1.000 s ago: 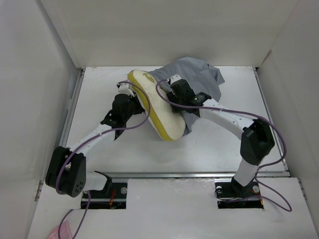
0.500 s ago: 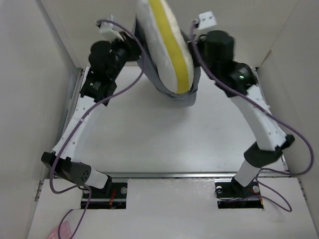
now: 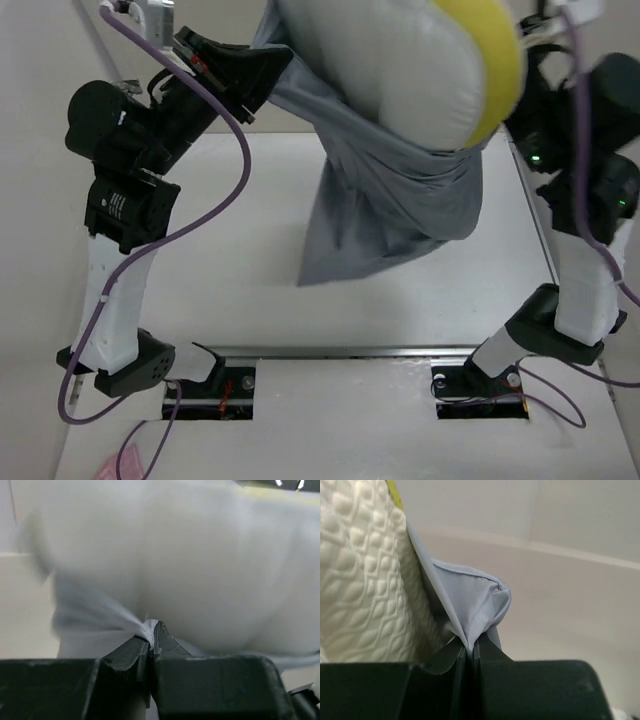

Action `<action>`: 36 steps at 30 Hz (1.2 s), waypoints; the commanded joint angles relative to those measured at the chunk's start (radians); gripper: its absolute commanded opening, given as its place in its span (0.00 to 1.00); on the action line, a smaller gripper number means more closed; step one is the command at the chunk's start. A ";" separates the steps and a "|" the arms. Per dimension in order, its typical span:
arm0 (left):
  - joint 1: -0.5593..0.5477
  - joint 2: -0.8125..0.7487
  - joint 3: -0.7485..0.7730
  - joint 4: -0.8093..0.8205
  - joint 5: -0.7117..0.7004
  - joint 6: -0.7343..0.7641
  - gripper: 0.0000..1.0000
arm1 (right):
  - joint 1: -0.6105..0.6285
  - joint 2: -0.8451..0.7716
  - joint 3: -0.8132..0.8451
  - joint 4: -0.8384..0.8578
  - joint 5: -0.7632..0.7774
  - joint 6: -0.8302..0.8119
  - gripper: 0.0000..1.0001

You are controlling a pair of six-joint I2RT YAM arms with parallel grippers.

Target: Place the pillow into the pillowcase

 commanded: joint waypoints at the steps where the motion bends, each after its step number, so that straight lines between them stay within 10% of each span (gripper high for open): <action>1: 0.002 -0.051 -0.040 0.042 -0.033 0.063 0.00 | -0.009 -0.089 -0.220 -0.140 -0.110 -0.054 0.12; 5: 0.083 0.086 0.127 -0.010 -0.211 0.028 0.00 | 0.023 -0.494 -0.774 0.222 -0.530 -0.052 0.16; 7: 0.138 0.183 0.300 -0.090 -0.126 -0.024 0.00 | 0.032 -0.542 -0.850 0.372 -0.395 -0.009 0.03; 12: 0.082 0.129 0.194 -0.075 0.163 -0.037 0.00 | 0.032 -0.058 -0.206 0.098 0.271 -0.072 0.00; 13: 0.048 0.069 -0.004 0.040 0.193 -0.027 0.00 | 0.032 0.031 0.119 -0.016 0.252 -0.072 0.00; 15: -0.004 -0.070 -0.143 0.115 0.168 0.029 0.00 | 0.032 0.096 0.225 -0.278 0.044 -0.072 0.00; 18: -0.017 -0.096 -0.181 0.152 -0.200 0.063 0.00 | 0.084 -0.227 -0.330 0.014 -0.222 -0.084 0.00; 20: 0.019 0.040 0.077 0.018 -0.260 0.045 0.00 | 0.084 -0.364 -0.627 0.248 -0.294 -0.093 0.00; 24: 0.032 0.259 0.428 -0.152 -0.073 0.013 0.00 | 0.084 -0.222 -0.364 0.093 -0.053 -0.094 0.00; 27: 0.032 0.075 0.222 0.074 -0.094 0.013 0.00 | 0.067 0.034 -0.112 -0.085 0.251 -0.094 0.00; 30: 0.042 -0.077 -0.078 0.226 -0.274 0.040 0.00 | 0.090 0.044 -0.118 -0.256 0.031 -0.061 0.00; 34: 0.077 0.112 0.142 -0.029 -0.386 0.040 0.00 | 0.136 -0.333 -0.637 0.090 -0.277 -0.083 0.00; 36: 0.077 0.188 0.261 -0.116 -0.235 0.026 0.00 | 0.136 -0.433 -0.735 0.490 -0.054 -0.094 0.00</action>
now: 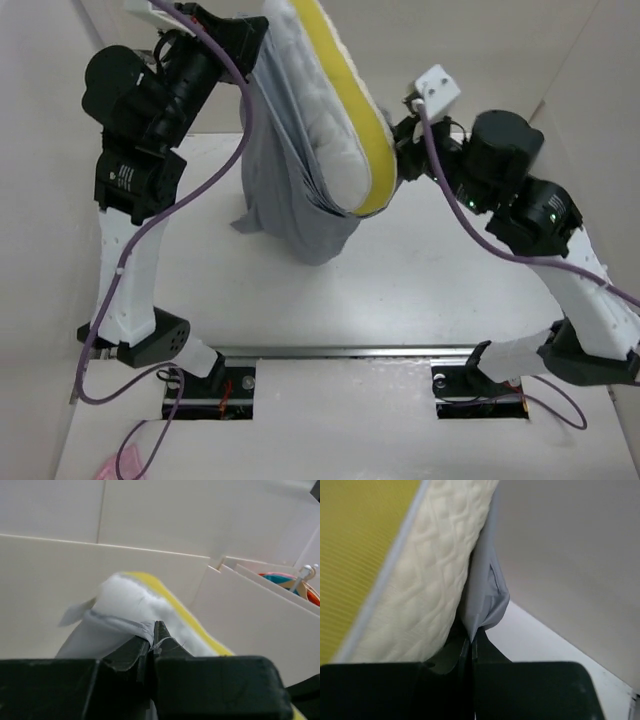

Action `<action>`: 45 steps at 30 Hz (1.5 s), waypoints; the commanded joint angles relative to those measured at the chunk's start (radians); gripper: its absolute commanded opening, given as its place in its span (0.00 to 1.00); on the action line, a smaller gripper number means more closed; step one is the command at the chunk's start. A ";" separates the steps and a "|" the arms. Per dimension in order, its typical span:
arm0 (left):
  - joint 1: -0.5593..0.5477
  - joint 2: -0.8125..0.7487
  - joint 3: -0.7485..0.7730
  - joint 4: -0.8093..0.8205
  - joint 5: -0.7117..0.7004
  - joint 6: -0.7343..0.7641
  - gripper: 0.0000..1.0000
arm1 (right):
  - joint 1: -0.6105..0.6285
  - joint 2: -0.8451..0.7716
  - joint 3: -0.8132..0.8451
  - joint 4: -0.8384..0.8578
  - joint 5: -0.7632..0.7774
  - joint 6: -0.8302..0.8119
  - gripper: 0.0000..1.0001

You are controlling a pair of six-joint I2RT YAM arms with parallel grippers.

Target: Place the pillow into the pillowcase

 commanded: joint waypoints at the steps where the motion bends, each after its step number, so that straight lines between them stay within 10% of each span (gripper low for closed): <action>1: -0.006 0.085 0.107 0.022 0.086 -0.003 0.00 | 0.004 -0.197 -0.048 0.619 0.399 -0.033 0.00; 6: -0.239 -0.126 -0.239 0.212 0.442 0.078 0.00 | -0.024 0.517 0.947 0.958 0.883 -0.663 0.00; 8: -0.280 -0.198 -0.278 0.273 0.406 0.120 0.00 | 0.037 0.381 0.673 0.989 1.015 -0.730 0.00; 10: -0.281 -0.211 -0.292 0.360 0.050 0.155 0.00 | 0.102 0.096 0.198 0.738 0.886 -0.416 0.00; 13: -0.171 -0.085 -0.023 0.352 -0.306 0.146 0.00 | 0.124 -0.078 0.100 0.188 0.149 -0.086 0.00; 16: 0.027 0.137 0.357 0.202 -0.284 0.031 0.00 | 0.124 -0.122 0.049 0.160 -0.248 -0.086 0.00; 17: 0.067 0.138 0.358 0.201 -0.284 0.005 0.00 | 0.124 -0.103 0.070 0.160 -0.221 -0.086 0.00; 22: 0.147 -0.135 -0.150 0.394 -0.062 -0.069 0.00 | 0.088 0.117 0.147 0.618 0.963 -0.347 0.00; 24: 0.135 -0.144 -0.181 0.363 0.084 -0.069 0.00 | 0.105 0.279 0.537 0.165 0.834 -0.220 0.00; 26: 0.123 -0.145 -0.194 0.373 0.157 -0.081 0.00 | 0.105 0.288 0.685 -0.089 0.270 -0.146 0.00; 28: 0.114 -0.094 -0.154 0.358 0.219 -0.092 0.00 | 0.105 0.100 0.428 0.107 0.134 -0.176 0.00; 30: 0.114 -0.059 -0.076 0.323 0.231 -0.102 0.00 | 0.105 0.006 0.132 0.532 0.456 -0.220 0.00; 33: 0.114 -0.046 -0.048 0.310 0.198 -0.090 0.00 | 0.105 0.087 0.281 0.656 0.787 -0.420 0.00; 36: 0.114 -0.076 -0.117 0.387 0.118 -0.079 0.00 | 0.105 0.124 0.350 0.525 0.697 -0.411 0.00; 41: 0.114 -0.016 -0.128 0.421 0.130 -0.109 0.00 | 0.059 0.169 0.201 1.054 0.931 -0.774 0.00; 45: 0.114 0.221 0.088 0.372 0.241 -0.199 0.00 | -0.074 0.287 0.371 1.084 0.976 -0.904 0.00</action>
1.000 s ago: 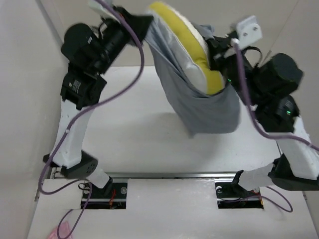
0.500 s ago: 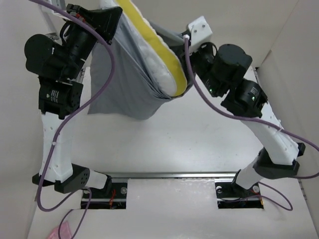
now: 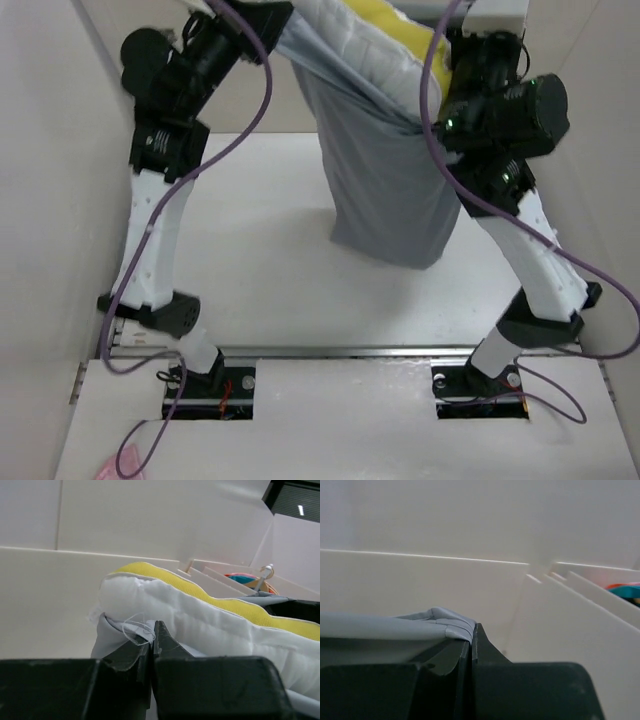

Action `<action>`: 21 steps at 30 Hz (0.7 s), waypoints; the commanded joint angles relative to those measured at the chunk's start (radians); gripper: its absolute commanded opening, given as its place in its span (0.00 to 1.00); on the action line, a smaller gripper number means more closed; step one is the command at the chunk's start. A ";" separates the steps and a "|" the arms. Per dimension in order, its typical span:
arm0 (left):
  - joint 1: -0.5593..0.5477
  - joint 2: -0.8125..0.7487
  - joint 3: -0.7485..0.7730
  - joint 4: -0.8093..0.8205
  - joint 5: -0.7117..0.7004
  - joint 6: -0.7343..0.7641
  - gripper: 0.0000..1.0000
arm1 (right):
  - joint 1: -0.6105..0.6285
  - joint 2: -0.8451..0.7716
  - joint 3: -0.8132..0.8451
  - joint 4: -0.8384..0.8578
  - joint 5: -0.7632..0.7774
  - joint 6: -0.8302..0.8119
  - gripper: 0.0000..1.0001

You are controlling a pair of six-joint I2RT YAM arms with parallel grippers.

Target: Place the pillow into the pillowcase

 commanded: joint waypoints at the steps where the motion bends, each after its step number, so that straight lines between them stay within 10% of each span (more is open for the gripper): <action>1: 0.022 0.236 0.210 0.102 0.058 -0.063 0.00 | -0.161 0.081 0.137 0.255 0.131 -0.209 0.00; 5: 0.033 0.325 0.280 0.120 0.173 -0.135 0.00 | -0.181 0.126 0.141 0.234 0.074 -0.257 0.00; 10: 0.054 0.127 -0.330 0.142 -0.001 -0.030 0.00 | -0.030 0.156 -0.253 0.121 0.172 -0.127 0.00; 15: 0.176 -0.055 -0.700 0.079 -0.256 -0.117 0.00 | 0.156 0.290 -0.202 -0.777 -0.366 0.629 0.00; 17: 0.230 -0.086 -0.794 0.003 -0.345 -0.152 0.35 | 0.156 0.345 -0.153 -0.853 -0.834 0.712 0.13; 18: 0.255 -0.107 -0.814 -0.029 -0.365 -0.152 0.99 | 0.156 0.354 -0.153 -0.854 -0.950 0.713 0.30; 21: 0.333 -0.135 -0.906 -0.138 -0.419 -0.192 1.00 | 0.156 0.353 -0.162 -0.825 -1.110 0.731 0.90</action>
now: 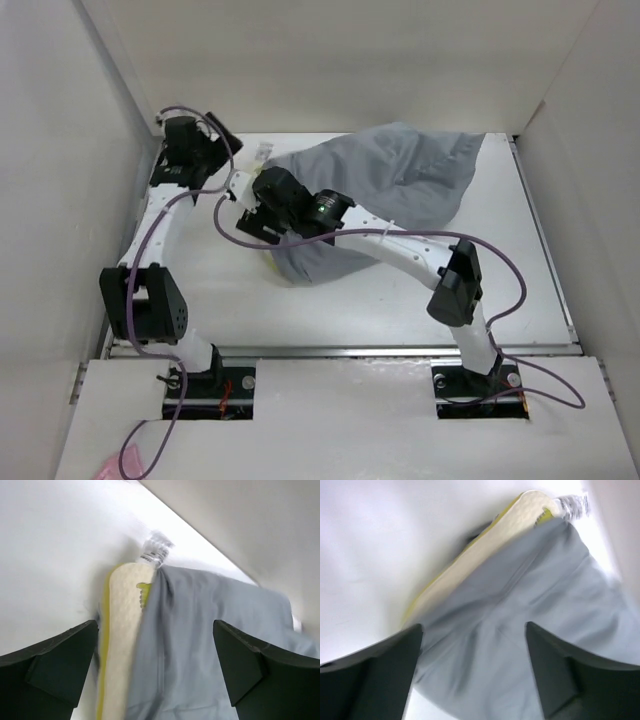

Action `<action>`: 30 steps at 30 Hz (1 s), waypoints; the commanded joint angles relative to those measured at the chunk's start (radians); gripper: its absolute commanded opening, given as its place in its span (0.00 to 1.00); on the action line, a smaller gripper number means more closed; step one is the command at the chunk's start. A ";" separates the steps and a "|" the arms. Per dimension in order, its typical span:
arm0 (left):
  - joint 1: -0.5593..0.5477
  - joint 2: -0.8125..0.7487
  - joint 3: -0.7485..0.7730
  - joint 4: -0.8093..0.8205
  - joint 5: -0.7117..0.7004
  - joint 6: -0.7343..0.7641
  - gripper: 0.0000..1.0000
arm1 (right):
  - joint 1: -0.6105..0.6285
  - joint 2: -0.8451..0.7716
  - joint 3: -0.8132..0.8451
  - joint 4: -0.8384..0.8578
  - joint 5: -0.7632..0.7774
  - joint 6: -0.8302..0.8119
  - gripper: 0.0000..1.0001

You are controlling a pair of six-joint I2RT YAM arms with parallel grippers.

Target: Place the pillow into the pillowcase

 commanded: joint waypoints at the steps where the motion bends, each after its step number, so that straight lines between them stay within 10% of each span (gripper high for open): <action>1: 0.064 -0.153 -0.075 -0.028 -0.138 -0.064 1.00 | -0.018 -0.108 0.064 -0.070 -0.341 0.177 0.93; 13: 0.086 -0.525 -0.830 0.199 0.109 -0.143 0.82 | -0.018 -0.237 -0.227 0.048 -0.191 0.310 0.89; 23: -0.009 -0.335 -0.828 0.486 0.235 -0.022 0.59 | -0.123 -0.282 -0.486 0.120 -0.220 0.475 0.66; 30: -0.161 -0.092 -0.677 0.515 0.332 0.011 0.00 | -0.118 -0.395 -0.760 0.257 -0.312 0.446 0.51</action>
